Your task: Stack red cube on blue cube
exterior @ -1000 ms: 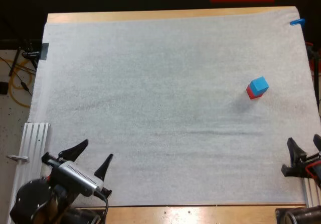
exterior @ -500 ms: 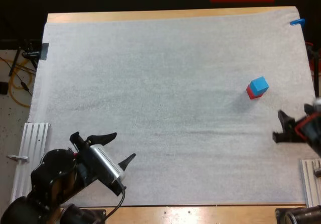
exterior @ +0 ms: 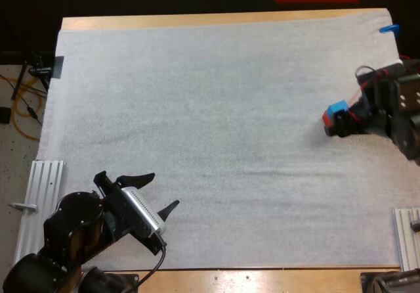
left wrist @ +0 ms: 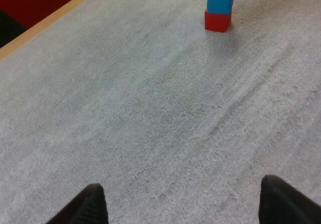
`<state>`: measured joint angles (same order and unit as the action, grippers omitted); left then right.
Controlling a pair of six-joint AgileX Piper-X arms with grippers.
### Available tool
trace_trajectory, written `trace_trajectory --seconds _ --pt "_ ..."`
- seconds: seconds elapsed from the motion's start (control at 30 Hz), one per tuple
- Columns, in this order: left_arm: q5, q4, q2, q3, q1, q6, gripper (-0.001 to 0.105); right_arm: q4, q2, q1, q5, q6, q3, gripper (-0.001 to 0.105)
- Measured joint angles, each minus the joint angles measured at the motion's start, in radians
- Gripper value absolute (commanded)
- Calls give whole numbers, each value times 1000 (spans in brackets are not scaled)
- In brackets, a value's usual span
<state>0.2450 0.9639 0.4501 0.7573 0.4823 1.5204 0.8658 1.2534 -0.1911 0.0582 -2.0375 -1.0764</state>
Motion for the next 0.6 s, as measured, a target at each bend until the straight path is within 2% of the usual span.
trace_trajectory --seconds 0.27,0.6 --pt "0 0 0 0 0 0 63 -77 148 0 -80 -40 -22 65" --pt "0 0 0 0 0 0 63 -143 249 11 -106 -79 -23 65"
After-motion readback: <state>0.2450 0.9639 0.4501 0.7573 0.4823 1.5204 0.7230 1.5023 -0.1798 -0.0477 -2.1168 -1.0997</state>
